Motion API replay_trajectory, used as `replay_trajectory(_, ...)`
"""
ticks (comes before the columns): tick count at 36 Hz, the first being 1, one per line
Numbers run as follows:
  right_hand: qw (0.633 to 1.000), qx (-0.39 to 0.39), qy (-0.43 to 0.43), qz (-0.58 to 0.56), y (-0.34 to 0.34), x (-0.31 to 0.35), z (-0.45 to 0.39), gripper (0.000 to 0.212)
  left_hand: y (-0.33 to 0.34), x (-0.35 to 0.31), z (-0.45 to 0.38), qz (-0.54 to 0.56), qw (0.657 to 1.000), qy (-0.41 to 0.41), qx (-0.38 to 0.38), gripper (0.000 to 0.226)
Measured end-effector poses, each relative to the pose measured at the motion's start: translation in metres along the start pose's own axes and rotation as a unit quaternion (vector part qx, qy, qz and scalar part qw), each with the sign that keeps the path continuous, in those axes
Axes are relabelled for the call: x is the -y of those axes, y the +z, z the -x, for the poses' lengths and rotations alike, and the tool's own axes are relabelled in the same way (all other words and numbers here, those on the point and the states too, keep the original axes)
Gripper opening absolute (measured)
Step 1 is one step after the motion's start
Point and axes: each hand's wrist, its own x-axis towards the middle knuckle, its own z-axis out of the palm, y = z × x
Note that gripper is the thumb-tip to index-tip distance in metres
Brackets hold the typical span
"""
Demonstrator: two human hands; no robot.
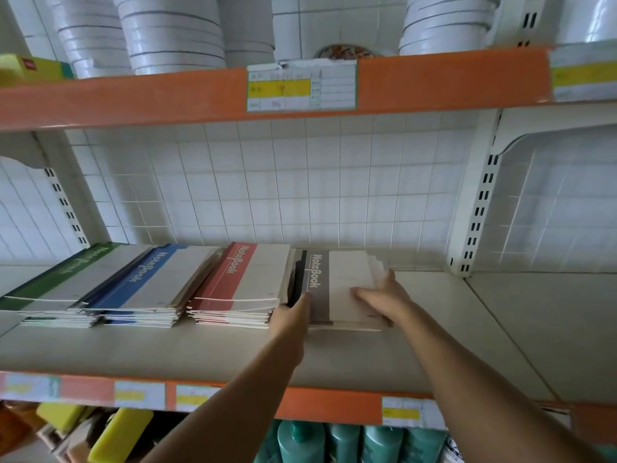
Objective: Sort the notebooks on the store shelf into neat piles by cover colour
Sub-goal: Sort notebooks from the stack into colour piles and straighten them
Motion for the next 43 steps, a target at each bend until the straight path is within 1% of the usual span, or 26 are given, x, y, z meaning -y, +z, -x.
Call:
replay_trajectory(2,0.999,0.0,0.018,-0.046,-0.005,-0.003,-0.003,0.082,0.003,-0.002,0.001,-0.036,0.999,0.01,0.013,0.031)
replay_trajectory(4,0.997,0.007,0.031,-0.067,-0.014,-0.009,-0.008,0.077,0.005,-0.004,0.003,-0.062,0.998,0.005,0.029,0.045)
replay_trajectory(5,0.997,0.014,0.039,-0.07,-0.02,-0.011,-0.009,0.071,0.008,-0.006,0.005,-0.069,0.997,0.0,0.038,0.056)
replay_trajectory(6,0.997,0.02,0.044,-0.067,-0.026,-0.011,-0.008,0.06,0.01,-0.008,0.006,-0.075,0.996,-0.012,0.047,0.067)
replay_trajectory(7,0.997,0.03,0.047,-0.06,-0.033,-0.012,-0.006,0.047,0.014,-0.01,0.007,-0.082,0.995,-0.025,0.056,0.075)
replay_trajectory(8,0.996,0.04,0.053,-0.051,-0.038,-0.013,-0.004,0.039,0.017,-0.012,0.007,-0.089,0.993,-0.039,0.066,0.079)
replay_trajectory(9,0.996,0.048,0.057,-0.045,-0.043,-0.014,-0.003,0.037,0.021,-0.015,0.007,-0.097,0.991,-0.047,0.075,0.08)
replay_trajectory(12,0.996,0.061,0.063,-0.027,-0.049,-0.013,-0.001,0.047,0.032,-0.025,0.002,-0.114,0.989,-0.052,0.084,0.078)
replay_trajectory(15,0.995,0.067,0.067,-0.041,-0.046,-0.01,0.002,0.043,0.042,-0.033,-0.007,-0.121,0.988,-0.033,0.091,0.076)
replay_trajectory(17,0.995,0.062,0.064,-0.05,-0.041,-0.009,0.004,0.042,0.044,-0.035,-0.015,-0.109,0.989,-0.038,0.091,0.08)
replay_trajectory(20,0.995,0.048,0.057,-0.066,-0.036,-0.013,-0.001,0.046,0.05,-0.025,-0.049,-0.064,0.992,-0.063,0.093,0.096)
replay_trajectory(21,0.995,0.045,0.057,-0.067,-0.036,-0.014,-0.002,0.048,0.056,-0.013,-0.076,-0.056,0.992,-0.065,0.091,0.105)
replay_trajectory(23,0.994,0.045,0.055,-0.085,-0.036,-0.018,-0.005,0.051,0.058,-0.008,-0.088,-0.048,0.991,-0.087,0.092,0.126)
replay_trajectory(24,0.993,0.047,0.056,-0.096,-0.038,-0.02,-0.006,0.051,0.057,-0.014,-0.075,-0.03,0.989,-0.104,0.104,0.124)
replay_trajectory(25,0.991,0.053,0.058,-0.106,-0.04,-0.022,-0.006,0.05,0.056,-0.024,-0.055,-0.016,0.985,-0.111,0.133,0.106)
replay_trajectory(27,0.986,0.068,0.062,-0.139,-0.048,-0.026,-0.006,0.041,0.055,-0.041,-0.025,-0.01,0.978,-0.094,0.186,0.048)
replay_trajectory(28,0.982,0.077,0.067,-0.157,-0.053,-0.029,-0.006,0.039,0.059,-0.043,-0.022,-0.01,0.976,-0.094,0.195,0.031)
replay_trajectory(29,0.978,0.089,0.071,-0.174,-0.058,-0.034,-0.007,0.039,0.062,-0.045,-0.02,-0.012,0.973,-0.097,0.207,0.025)
replay_trajectory(31,0.972,0.106,0.073,-0.196,-0.067,-0.042,-0.009,0.045,0.068,-0.047,-0.022,-0.001,0.971,-0.086,0.222,0.025)
replay_trajectory(32,0.969,0.112,0.07,-0.208,-0.071,-0.045,-0.01,0.047,0.071,-0.046,-0.02,0.012,0.972,-0.077,0.22,0.031)
replay_trajectory(34,0.961,0.105,0.068,-0.249,-0.076,-0.048,-0.01,0.043,0.075,-0.04,-0.021,0.043,0.977,-0.037,0.204,0.041)
replay_trajectory(35,0.952,0.104,0.074,-0.279,-0.079,-0.049,-0.01,0.042,0.077,-0.038,-0.019,0.054,0.977,-0.007,0.206,0.041)
replay_trajectory(37,0.935,0.102,0.079,-0.329,-0.087,-0.051,-0.012,0.046,0.081,-0.035,-0.013,0.073,0.968,0.047,0.237,0.043)
replay_trajectory(40,0.935,0.088,0.048,-0.34,-0.101,-0.057,-0.014,0.069,0.083,-0.038,-0.007,0.077,0.948,0.099,0.293,0.05)
replay_trajectory(41,0.934,0.087,0.032,-0.345,-0.105,-0.057,-0.015,0.069,0.084,-0.04,-0.007,0.075,0.942,0.11,0.308,0.051)
replay_trajectory(43,0.931,0.084,0.004,-0.356,-0.11,-0.056,-0.016,0.064,0.085,-0.044,-0.008,0.067,0.932,0.126,0.332,0.055)
